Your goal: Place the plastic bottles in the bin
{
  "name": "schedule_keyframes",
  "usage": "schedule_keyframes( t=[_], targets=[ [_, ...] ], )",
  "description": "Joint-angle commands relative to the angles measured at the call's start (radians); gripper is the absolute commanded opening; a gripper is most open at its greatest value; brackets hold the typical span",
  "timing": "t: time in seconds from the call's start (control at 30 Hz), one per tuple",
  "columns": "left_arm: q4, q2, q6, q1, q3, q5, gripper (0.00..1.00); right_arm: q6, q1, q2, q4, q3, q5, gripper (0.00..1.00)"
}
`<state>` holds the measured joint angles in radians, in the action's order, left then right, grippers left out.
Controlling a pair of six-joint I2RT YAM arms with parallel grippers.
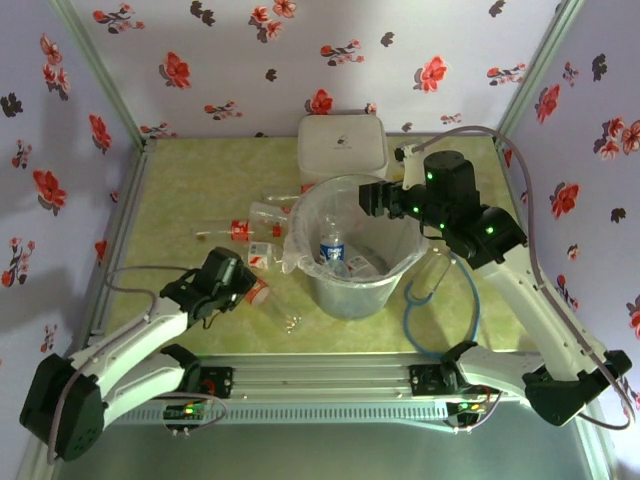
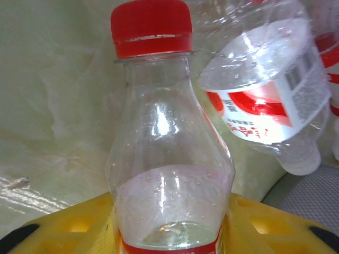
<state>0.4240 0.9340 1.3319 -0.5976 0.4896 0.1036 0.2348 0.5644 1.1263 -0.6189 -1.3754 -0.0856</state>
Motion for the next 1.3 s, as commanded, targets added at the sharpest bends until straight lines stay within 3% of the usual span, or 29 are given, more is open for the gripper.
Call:
schedule_keyframes(
  t=[0.0,0.1,0.2,0.47,0.6,0.83,1.27],
  targets=[
    [0.110,-0.052,-0.066,-0.002,0.067,0.044,0.43,-0.017,-0.004,-0.007,0.005,-0.010,-0.016,0.82],
    [0.149,-0.077,-0.128,-0.002,0.109,0.042,0.42,-0.012,-0.004,-0.003,0.009,-0.014,-0.038,0.82],
    [0.159,-0.097,-0.282,0.001,0.180,0.044,0.42,-0.002,-0.009,0.006,0.023,-0.024,-0.100,0.82],
    [0.036,-0.053,-0.986,0.009,0.498,-0.085,0.42,0.051,-0.023,0.163,0.019,-0.219,-0.436,0.83],
    [-0.060,-0.005,-1.192,0.009,0.575,-0.162,0.43,0.134,-0.012,0.274,0.090,-0.330,-0.567,0.83],
    [-0.205,0.045,-1.357,0.009,0.617,-0.262,0.44,0.102,0.047,0.479,0.042,-0.562,-0.617,0.83],
    [-0.191,0.137,-1.366,0.010,0.713,-0.296,0.43,0.088,0.104,0.648,0.077,-0.646,-0.622,0.81]
  ],
)
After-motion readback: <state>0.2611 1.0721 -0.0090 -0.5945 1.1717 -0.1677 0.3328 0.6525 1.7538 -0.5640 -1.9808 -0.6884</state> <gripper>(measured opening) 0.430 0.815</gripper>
